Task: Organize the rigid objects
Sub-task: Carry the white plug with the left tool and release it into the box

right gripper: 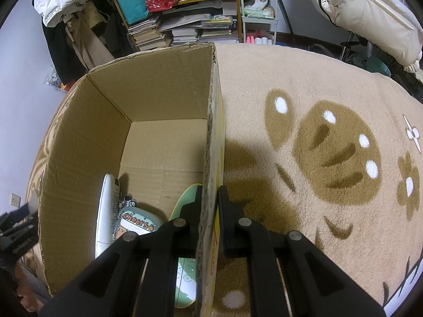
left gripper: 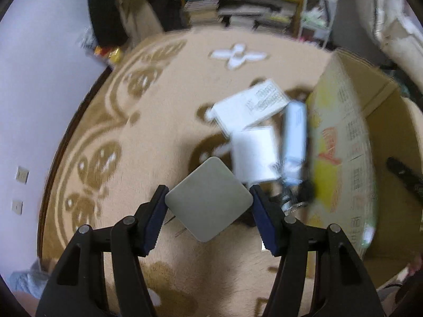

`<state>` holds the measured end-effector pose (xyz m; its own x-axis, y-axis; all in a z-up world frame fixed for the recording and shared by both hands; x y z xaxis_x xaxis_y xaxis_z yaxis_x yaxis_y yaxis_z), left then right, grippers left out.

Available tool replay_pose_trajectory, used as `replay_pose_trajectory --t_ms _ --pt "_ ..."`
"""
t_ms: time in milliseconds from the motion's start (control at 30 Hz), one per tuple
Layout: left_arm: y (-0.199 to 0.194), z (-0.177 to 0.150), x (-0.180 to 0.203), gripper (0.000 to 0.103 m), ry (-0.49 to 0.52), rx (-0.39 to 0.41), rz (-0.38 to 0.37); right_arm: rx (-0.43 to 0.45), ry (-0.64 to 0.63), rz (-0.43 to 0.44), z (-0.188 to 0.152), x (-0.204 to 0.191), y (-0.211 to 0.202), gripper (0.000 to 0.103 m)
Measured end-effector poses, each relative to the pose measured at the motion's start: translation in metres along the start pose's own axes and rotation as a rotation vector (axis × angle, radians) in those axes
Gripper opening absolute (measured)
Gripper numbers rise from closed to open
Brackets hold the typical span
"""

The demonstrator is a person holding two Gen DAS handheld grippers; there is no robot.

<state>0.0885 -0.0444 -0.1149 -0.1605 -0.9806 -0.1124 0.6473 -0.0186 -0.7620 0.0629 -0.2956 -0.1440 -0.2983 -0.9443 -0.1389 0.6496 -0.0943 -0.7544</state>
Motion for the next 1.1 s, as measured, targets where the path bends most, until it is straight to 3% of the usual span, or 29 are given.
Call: replay_pose_trajectory --t_ms 133,367,533,700,867,1100 --pt "-0.023 0.017 0.018 0.061 0.063 0.085 -0.002 0.001 -0.003 0.001 0.0 -0.001 -0.001 0.01" --pt "-0.043 0.029 0.043 0.061 0.13 0.151 -0.044 0.001 0.0 0.003 0.001 -0.002 0.0 0.01" --pt "-0.059 0.035 0.057 0.061 0.156 0.188 -0.035 0.001 -0.001 0.002 0.0 -0.002 -0.001 0.01" --pt "-0.086 0.034 0.076 0.061 0.194 0.25 -0.086 0.001 -0.002 0.001 0.001 -0.003 0.0 0.01" --pt "-0.094 0.029 0.096 0.061 0.227 0.264 -0.139 0.001 -0.002 0.002 0.0 -0.002 -0.001 0.01" --pt "-0.086 0.014 0.114 0.061 0.256 0.223 -0.21 0.001 -0.001 0.002 0.0 -0.002 0.0 0.01"
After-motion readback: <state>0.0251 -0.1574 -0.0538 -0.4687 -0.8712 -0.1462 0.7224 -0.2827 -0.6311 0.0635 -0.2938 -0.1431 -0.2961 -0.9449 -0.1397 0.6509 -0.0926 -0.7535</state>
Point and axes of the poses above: each gripper's, at about its wrist camera, not at the fingertips, and y roughly the way its jaws point, x to its right, z to its top, the point moved 3 cm from there along y, roughly the way its jaws point, and after that the axes turned 15 degrees about x, right-handed, at the moved point
